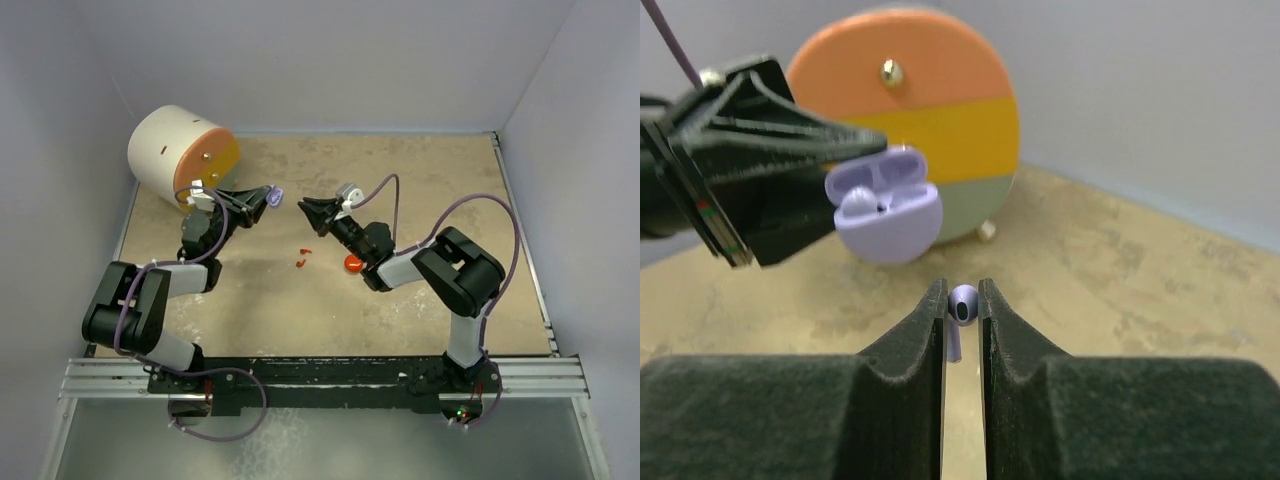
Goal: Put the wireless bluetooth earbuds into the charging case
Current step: Place the earbud in the charging case.
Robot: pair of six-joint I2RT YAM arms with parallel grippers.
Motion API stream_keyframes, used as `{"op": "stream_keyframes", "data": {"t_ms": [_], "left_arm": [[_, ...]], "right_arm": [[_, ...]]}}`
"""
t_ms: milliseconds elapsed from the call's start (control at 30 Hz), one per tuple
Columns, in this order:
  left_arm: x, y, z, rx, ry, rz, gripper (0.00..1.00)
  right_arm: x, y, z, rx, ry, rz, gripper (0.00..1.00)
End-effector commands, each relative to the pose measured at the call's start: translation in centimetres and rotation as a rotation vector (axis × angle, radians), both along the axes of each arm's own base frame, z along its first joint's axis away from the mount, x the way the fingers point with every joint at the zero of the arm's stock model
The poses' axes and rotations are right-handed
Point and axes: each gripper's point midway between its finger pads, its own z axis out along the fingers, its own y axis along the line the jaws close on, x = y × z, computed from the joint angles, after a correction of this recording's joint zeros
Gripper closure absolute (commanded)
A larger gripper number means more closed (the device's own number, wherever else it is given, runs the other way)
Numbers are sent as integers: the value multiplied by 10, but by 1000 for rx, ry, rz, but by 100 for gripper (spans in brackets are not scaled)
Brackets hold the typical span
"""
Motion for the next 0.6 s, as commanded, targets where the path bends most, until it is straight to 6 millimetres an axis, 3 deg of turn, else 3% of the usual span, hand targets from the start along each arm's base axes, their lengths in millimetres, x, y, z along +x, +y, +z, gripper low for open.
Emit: {"op": "stream_keyframes", "data": {"t_ms": [0, 333, 567], "left_arm": [[-2, -9, 26, -26, -90, -33, 100], [-1, -17, 3, -30, -46, -45, 100], [-4, -29, 0, -57, -48, -77, 100]], "right_arm": [[-45, -33, 117, 332, -417, 33, 100], [-54, -38, 130, 347, -459, 38, 100], [-61, -42, 139, 378, -513, 43, 100]]}}
